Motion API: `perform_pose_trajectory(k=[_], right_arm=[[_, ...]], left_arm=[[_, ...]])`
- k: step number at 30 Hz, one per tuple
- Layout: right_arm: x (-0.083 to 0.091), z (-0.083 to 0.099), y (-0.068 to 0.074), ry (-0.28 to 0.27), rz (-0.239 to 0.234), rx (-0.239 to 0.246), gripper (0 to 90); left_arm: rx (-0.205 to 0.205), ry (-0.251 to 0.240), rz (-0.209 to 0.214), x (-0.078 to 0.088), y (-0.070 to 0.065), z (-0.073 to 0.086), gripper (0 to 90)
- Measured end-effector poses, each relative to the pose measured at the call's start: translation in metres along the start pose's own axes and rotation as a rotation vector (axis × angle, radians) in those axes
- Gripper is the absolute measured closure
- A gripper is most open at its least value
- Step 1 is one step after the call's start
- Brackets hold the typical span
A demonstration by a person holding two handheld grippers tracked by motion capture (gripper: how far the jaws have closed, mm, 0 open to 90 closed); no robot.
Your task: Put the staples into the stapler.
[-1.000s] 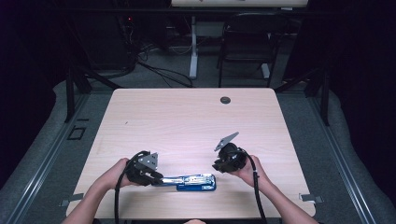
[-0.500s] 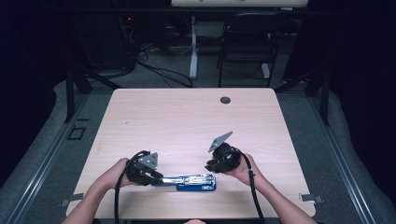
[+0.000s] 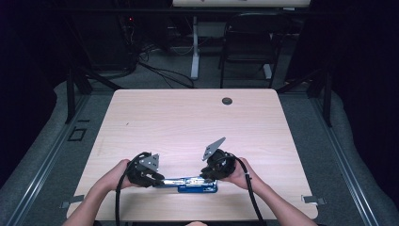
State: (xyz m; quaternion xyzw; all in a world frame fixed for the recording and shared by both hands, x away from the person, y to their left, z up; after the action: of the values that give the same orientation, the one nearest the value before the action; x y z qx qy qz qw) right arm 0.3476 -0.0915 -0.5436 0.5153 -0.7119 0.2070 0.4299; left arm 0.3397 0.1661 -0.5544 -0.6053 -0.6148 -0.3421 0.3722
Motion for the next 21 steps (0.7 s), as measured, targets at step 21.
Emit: perform_pose_trajectory(k=[21], right_arm=[[-0.0054, 0.0025, 0.0004, -0.018, -0.061, 0.065, 78.3]], left_arm=[[0.006, -0.005, -0.002, -0.0001, 0.0005, -0.0002, 76.0]])
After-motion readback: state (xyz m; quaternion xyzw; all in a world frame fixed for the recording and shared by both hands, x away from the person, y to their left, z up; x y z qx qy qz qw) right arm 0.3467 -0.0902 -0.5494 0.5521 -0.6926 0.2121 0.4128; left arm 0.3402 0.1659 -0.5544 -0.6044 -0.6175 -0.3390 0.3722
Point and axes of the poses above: each handheld gripper's, and its own axes: x roughly backward along the jaws, z roughly out of its underside, y roughly to its left, the point moved 3 cm from there along -x, roughly forward along the jaws, and after that the axes turned 5 degrees about -x, right-handed, at the moved point
